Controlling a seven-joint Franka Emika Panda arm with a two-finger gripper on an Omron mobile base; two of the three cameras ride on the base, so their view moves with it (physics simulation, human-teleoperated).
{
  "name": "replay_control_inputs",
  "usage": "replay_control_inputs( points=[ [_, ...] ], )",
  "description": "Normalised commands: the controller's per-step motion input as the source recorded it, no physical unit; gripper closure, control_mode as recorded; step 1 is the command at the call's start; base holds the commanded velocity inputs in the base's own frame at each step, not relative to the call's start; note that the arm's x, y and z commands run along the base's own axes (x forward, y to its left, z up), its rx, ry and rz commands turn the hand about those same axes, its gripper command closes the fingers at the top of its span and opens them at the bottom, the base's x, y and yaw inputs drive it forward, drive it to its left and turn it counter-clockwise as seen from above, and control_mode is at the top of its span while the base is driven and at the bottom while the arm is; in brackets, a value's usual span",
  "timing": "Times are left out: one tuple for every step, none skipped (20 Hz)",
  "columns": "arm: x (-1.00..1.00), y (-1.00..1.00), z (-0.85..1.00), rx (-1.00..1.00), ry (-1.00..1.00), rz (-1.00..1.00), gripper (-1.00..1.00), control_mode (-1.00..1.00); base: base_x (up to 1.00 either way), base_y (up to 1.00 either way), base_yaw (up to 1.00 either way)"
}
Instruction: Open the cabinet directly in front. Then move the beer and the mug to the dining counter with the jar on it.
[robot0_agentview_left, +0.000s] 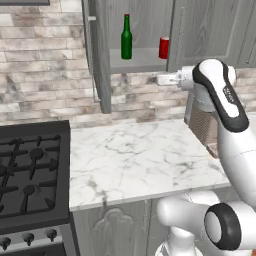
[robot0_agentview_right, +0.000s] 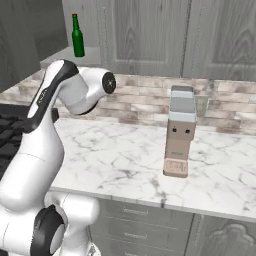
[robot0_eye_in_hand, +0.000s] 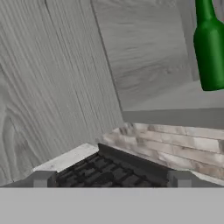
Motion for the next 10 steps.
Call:
replay_control_inputs(
  points=[
    [-0.57, -1.0, 0.0, -0.05, -0.08, -0.43, -1.0, -1.0, 0.0, 0.0, 0.0],
    [-0.55, -1.0, 0.0, -0.06, -0.03, -0.46, -1.0, -1.0, 0.0, 0.0, 0.0],
    [-0.6, -1.0, 0.0, -0.07, -0.02, -0.48, -1.0, -1.0, 0.0, 0.0, 0.0],
    [-0.59, -0.99, 0.0, -0.07, -0.03, -0.51, -1.0, -1.0, 0.0, 0.0, 0.0],
    [-0.61, -0.93, 0.0, -0.09, -0.04, -0.51, -1.0, -1.0, 0.0, 0.0, 0.0],
    [-0.61, -0.87, 0.0, -0.1, -0.03, -0.52, -1.0, -1.0, 0.0, 0.0, 0.0],
    [-0.64, -0.78, 0.0, -0.12, -0.04, -0.52, -1.0, -1.0, 0.0, 0.0, 0.0],
    [-0.6, -0.7, 0.0, -0.14, -0.04, -0.52, -1.0, -1.0, 0.0, 0.0, 0.0],
    [-0.51, -0.6, 0.0, -0.17, -0.03, -0.5, -1.0, -1.0, 0.0, 0.0, 0.0],
    [-0.36, -0.54, 0.05, -0.18, 0.0, -0.47, -1.0, -1.0, 0.0, 0.0, 0.0]
  ],
)
